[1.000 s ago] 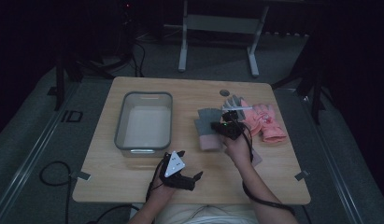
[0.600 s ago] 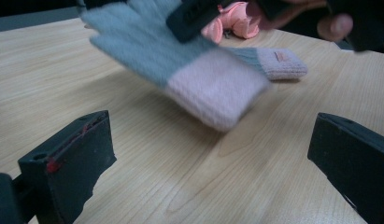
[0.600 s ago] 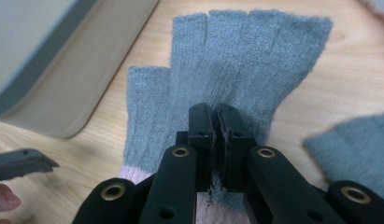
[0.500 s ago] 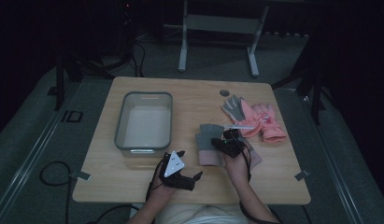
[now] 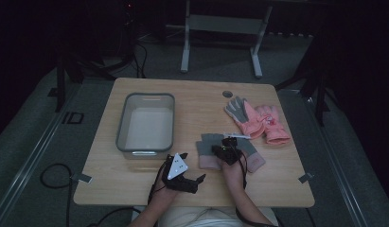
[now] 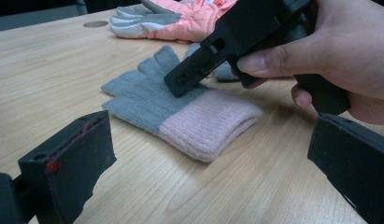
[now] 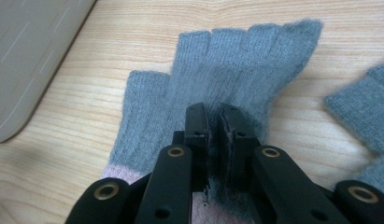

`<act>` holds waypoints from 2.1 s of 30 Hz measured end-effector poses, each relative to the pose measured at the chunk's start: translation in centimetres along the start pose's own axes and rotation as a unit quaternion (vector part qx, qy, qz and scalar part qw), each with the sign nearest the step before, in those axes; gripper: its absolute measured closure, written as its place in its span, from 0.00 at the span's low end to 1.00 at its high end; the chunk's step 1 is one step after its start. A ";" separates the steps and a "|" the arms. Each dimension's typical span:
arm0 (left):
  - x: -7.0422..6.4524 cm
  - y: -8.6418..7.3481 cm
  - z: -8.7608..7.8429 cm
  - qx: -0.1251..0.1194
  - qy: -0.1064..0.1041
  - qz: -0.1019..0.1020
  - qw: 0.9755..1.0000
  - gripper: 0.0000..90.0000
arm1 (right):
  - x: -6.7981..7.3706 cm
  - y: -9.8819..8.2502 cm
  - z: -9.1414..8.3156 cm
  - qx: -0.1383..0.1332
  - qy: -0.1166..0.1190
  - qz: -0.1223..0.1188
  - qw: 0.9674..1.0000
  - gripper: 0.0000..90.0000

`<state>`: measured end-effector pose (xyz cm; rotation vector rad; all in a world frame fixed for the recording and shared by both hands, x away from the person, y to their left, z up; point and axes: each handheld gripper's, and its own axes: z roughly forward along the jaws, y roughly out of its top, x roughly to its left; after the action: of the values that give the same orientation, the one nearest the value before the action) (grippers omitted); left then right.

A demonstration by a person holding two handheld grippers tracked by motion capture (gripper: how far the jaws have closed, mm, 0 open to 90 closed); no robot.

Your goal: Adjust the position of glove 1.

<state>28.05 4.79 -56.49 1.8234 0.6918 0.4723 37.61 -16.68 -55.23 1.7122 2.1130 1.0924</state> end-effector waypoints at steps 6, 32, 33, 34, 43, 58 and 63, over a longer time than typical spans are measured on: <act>0.0 0.0 0.0 0.001 0.000 0.000 1.000 0.00 | -0.2 0.5 -0.9 -0.009 0.006 -0.002 1.000 0.84; -0.2 0.0 0.0 -0.001 0.010 0.007 1.000 0.00 | -10.4 4.3 -6.6 0.022 0.031 -0.245 0.969 0.68; -0.2 0.0 0.0 -0.002 0.009 0.005 1.000 0.00 | -10.6 4.0 -6.4 0.028 0.031 -0.249 0.967 0.68; -0.1 0.0 -0.1 -0.003 0.009 0.003 1.000 0.00 | -10.8 3.8 -6.2 0.032 0.030 -0.254 0.966 0.68; 0.1 0.0 -0.1 -0.003 0.002 -0.007 1.000 0.00 | -12.8 1.9 -4.3 0.037 0.055 -0.261 0.963 0.67; -0.1 0.0 -0.1 -0.003 0.008 -0.001 1.000 0.00 | -9.9 0.9 -6.5 0.048 0.024 -0.210 0.976 0.94; -0.1 0.0 0.0 -0.002 0.008 -0.001 1.000 0.00 | -8.3 1.3 -10.4 -0.014 0.003 -0.150 0.989 0.94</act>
<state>27.97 4.79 -56.49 1.8167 0.7023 0.4874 35.07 -28.47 -49.45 1.3225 2.2522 1.0325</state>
